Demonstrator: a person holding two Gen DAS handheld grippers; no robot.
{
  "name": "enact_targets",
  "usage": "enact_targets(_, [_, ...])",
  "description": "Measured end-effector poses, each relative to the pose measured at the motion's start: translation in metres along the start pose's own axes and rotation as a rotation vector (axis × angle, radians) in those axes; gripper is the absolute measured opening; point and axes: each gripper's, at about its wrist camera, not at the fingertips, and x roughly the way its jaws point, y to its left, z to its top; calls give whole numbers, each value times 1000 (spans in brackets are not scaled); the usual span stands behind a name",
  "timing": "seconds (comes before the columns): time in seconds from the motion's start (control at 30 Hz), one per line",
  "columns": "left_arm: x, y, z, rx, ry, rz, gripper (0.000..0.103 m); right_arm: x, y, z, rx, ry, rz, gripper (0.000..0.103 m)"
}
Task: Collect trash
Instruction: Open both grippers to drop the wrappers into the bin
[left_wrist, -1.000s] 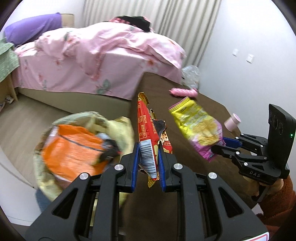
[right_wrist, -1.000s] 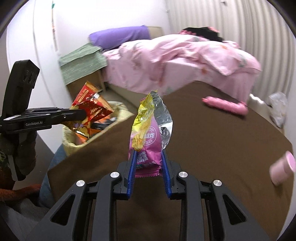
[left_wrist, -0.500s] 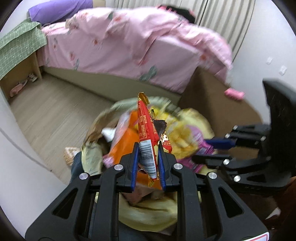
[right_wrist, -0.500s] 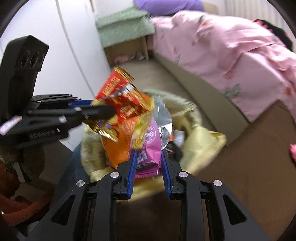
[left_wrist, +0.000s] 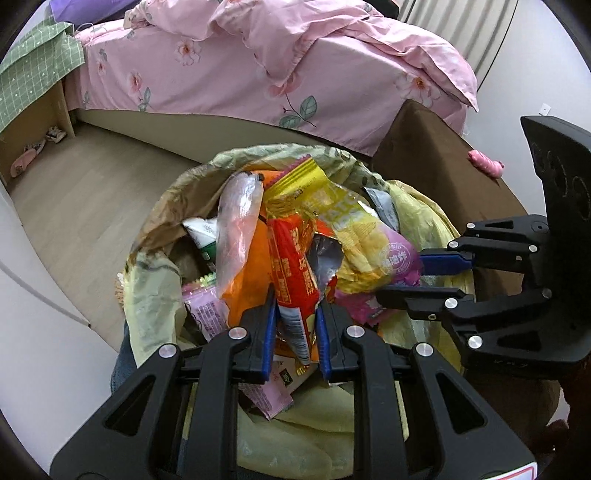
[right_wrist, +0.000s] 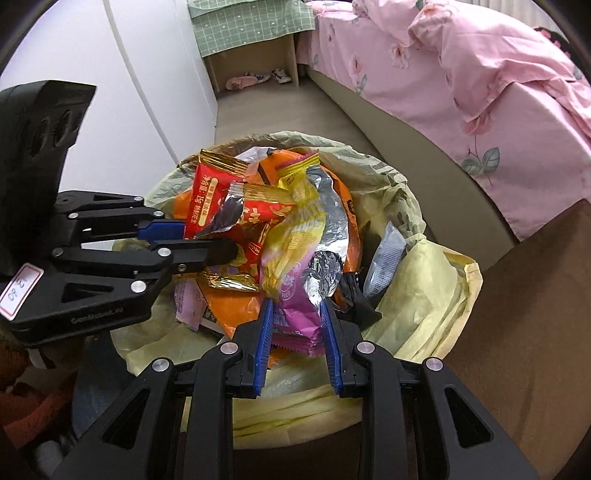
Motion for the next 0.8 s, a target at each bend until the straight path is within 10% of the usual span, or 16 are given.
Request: enact_targets(0.8, [-20, 0, -3, -59, 4, -58, 22, -35, 9, -25, -5, -102, -54, 25])
